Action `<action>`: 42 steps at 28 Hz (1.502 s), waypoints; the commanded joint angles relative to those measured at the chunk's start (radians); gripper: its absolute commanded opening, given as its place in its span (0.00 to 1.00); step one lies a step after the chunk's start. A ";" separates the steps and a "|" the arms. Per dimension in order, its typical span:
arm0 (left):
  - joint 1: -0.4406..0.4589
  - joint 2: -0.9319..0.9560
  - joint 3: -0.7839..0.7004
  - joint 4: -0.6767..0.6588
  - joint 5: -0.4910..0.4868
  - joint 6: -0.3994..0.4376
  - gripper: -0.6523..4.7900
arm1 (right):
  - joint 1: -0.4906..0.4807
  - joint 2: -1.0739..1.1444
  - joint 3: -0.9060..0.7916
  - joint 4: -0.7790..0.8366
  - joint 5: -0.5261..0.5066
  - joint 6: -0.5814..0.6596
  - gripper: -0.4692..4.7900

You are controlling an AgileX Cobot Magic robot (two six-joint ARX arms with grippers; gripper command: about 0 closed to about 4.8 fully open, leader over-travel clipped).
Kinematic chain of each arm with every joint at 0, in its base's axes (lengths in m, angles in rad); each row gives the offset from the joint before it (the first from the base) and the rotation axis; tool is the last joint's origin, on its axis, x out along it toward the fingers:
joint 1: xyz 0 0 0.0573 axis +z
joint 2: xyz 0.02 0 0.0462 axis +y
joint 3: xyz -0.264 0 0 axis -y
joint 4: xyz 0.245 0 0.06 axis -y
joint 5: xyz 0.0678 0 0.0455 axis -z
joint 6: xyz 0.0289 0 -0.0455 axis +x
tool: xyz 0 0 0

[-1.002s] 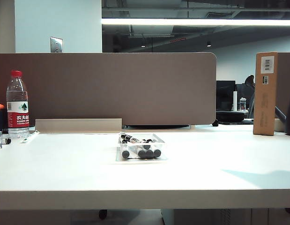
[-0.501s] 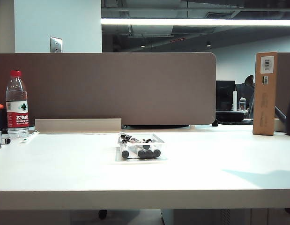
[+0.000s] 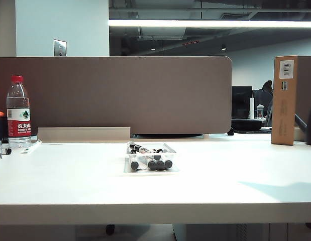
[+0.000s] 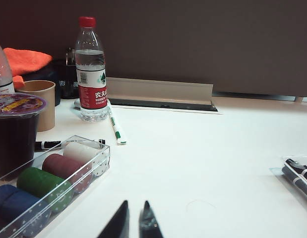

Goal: Pick up the markers scattered on the table and put them into the packaging box, making sure the markers fit the shape of the box's grooves.

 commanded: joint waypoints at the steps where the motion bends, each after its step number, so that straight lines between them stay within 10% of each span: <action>1: 0.000 0.000 0.004 -0.001 0.011 0.002 0.18 | 0.000 -0.002 0.004 0.013 0.002 -0.002 0.08; 42: 0.000 0.000 0.004 -0.003 0.011 0.020 0.18 | 0.000 -0.002 0.004 0.012 0.002 -0.005 0.08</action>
